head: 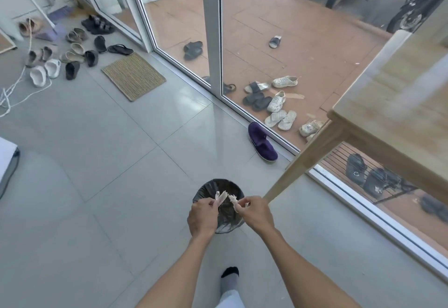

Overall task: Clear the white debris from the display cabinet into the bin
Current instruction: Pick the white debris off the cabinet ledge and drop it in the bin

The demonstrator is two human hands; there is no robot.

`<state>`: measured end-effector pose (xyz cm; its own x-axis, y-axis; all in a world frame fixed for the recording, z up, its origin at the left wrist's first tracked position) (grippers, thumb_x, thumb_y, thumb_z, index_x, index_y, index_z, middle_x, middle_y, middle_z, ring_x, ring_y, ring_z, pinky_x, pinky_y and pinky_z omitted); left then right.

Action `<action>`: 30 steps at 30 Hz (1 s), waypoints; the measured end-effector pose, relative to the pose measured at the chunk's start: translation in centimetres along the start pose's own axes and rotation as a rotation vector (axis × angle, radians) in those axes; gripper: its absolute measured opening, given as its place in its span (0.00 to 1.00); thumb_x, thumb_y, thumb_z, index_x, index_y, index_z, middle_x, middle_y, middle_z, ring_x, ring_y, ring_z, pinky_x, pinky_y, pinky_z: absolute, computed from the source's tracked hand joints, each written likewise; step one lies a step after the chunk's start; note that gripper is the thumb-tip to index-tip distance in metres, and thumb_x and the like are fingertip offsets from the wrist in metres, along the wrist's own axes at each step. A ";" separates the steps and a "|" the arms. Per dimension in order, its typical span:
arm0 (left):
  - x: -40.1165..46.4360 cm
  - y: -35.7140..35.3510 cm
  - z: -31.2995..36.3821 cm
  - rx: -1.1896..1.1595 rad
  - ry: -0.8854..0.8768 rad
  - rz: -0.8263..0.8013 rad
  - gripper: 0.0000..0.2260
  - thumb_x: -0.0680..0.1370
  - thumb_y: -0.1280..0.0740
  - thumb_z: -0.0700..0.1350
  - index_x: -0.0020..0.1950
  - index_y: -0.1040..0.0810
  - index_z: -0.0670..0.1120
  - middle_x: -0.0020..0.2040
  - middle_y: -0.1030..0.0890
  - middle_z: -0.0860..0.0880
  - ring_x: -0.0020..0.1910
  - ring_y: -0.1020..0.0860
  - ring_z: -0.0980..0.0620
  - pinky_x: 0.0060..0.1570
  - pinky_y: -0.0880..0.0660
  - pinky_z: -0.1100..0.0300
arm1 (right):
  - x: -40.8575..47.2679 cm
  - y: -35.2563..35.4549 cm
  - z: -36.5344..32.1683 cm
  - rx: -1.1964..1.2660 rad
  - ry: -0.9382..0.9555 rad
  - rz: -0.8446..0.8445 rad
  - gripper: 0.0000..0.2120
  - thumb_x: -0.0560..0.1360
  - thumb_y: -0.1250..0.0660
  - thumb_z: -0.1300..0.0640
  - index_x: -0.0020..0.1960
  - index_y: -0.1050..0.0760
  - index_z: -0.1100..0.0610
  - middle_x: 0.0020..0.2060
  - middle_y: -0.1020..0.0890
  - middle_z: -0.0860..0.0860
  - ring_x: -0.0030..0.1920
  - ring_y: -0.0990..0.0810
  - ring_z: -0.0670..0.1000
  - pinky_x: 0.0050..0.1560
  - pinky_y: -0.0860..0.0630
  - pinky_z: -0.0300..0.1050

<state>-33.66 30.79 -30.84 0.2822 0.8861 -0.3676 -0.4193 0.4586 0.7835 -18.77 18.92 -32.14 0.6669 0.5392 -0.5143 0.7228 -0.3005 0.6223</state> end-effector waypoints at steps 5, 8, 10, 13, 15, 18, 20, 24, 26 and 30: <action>0.6 -1.1 0.2 0.073 -0.046 -0.026 0.11 0.78 0.36 0.54 0.42 0.16 0.53 0.38 0.17 0.50 0.40 0.20 0.46 0.36 0.26 0.57 | 1.1 -0.1 0.5 0.003 -0.052 -0.030 0.13 0.70 0.30 0.47 0.54 0.17 0.48 0.49 0.16 0.46 0.49 0.18 0.49 0.51 0.23 0.45; 0.8 -1.6 -0.8 0.104 -0.050 -0.068 0.12 0.79 0.37 0.55 0.44 0.16 0.54 0.39 0.16 0.49 0.42 0.19 0.45 0.40 0.24 0.56 | 1.5 -0.1 1.3 -0.005 -0.080 -0.046 0.16 0.71 0.32 0.49 0.58 0.19 0.48 0.53 0.16 0.48 0.51 0.18 0.49 0.55 0.23 0.46; 0.7 -1.8 -1.5 0.119 -0.058 -0.099 0.12 0.79 0.38 0.55 0.47 0.16 0.54 0.43 0.16 0.49 0.45 0.19 0.45 0.43 0.23 0.55 | 1.5 0.0 1.9 -0.004 -0.088 -0.057 0.15 0.72 0.32 0.50 0.58 0.19 0.48 0.50 0.17 0.48 0.49 0.18 0.49 0.53 0.23 0.45; 0.5 -2.0 -2.3 0.160 -0.069 -0.148 0.12 0.78 0.38 0.56 0.51 0.18 0.52 0.49 0.16 0.48 0.50 0.20 0.44 0.47 0.24 0.54 | 1.4 0.3 2.3 0.002 -0.087 -0.066 0.15 0.72 0.32 0.50 0.58 0.19 0.48 0.46 0.18 0.48 0.45 0.19 0.49 0.52 0.23 0.45; 0.5 -1.7 -2.4 0.166 -0.071 -0.163 0.13 0.78 0.38 0.57 0.55 0.19 0.52 0.52 0.17 0.48 0.52 0.20 0.44 0.48 0.24 0.53 | 1.4 0.6 2.1 0.000 -0.070 -0.073 0.14 0.73 0.33 0.50 0.58 0.19 0.48 0.46 0.18 0.48 0.44 0.19 0.48 0.51 0.23 0.46; 0.5 -0.8 -1.9 0.153 -0.082 -0.169 0.17 0.77 0.38 0.58 0.61 0.21 0.52 0.55 0.17 0.48 0.55 0.21 0.44 0.51 0.25 0.52 | 1.3 1.5 1.2 0.008 -0.042 -0.053 0.15 0.73 0.33 0.47 0.58 0.21 0.47 0.48 0.17 0.49 0.46 0.19 0.49 0.48 0.24 0.45; 0.5 0.1 -1.0 0.152 -0.105 -0.158 0.18 0.77 0.38 0.59 0.62 0.21 0.52 0.55 0.17 0.48 0.55 0.21 0.45 0.52 0.24 0.52 | 1.2 2.4 0.1 0.004 -0.014 -0.031 0.15 0.73 0.34 0.46 0.59 0.21 0.47 0.47 0.17 0.50 0.44 0.18 0.49 0.46 0.25 0.45; 0.2 2.6 1.9 0.150 -0.185 -0.115 0.18 0.77 0.38 0.58 0.62 0.22 0.51 0.53 0.17 0.48 0.53 0.20 0.45 0.50 0.24 0.52 | 0.8 5.2 -2.4 0.031 0.057 0.034 0.14 0.72 0.32 0.46 0.57 0.21 0.47 0.46 0.17 0.50 0.41 0.19 0.47 0.48 0.21 0.48; 0.0 4.1 4.1 0.151 -0.249 -0.088 0.19 0.78 0.38 0.58 0.64 0.23 0.51 0.50 0.16 0.49 0.52 0.20 0.46 0.50 0.24 0.52 | 0.4 7.2 -3.8 0.046 0.097 0.069 0.14 0.72 0.31 0.45 0.56 0.20 0.47 0.45 0.17 0.50 0.41 0.18 0.47 0.51 0.20 0.50; -0.7 8.0 9.1 0.127 -0.359 -0.023 0.19 0.78 0.38 0.58 0.65 0.24 0.50 0.43 0.16 0.51 0.49 0.19 0.48 0.50 0.22 0.51 | -0.9 12.5 -6.7 0.056 0.180 0.159 0.14 0.72 0.30 0.47 0.56 0.19 0.49 0.42 0.18 0.47 0.39 0.20 0.43 0.47 0.23 0.43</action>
<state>-29.36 33.24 -19.79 0.5840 0.7855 -0.2045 -0.3055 0.4462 0.8412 -11.55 19.92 -19.94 0.7334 0.6119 -0.2960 0.6239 -0.4331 0.6506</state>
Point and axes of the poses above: each hand's wrist, its own x-axis towards the middle knuckle, its own y-axis out of the back of the hand, z = x × y, the point moved 7 cm from there along x, towards the middle knuckle
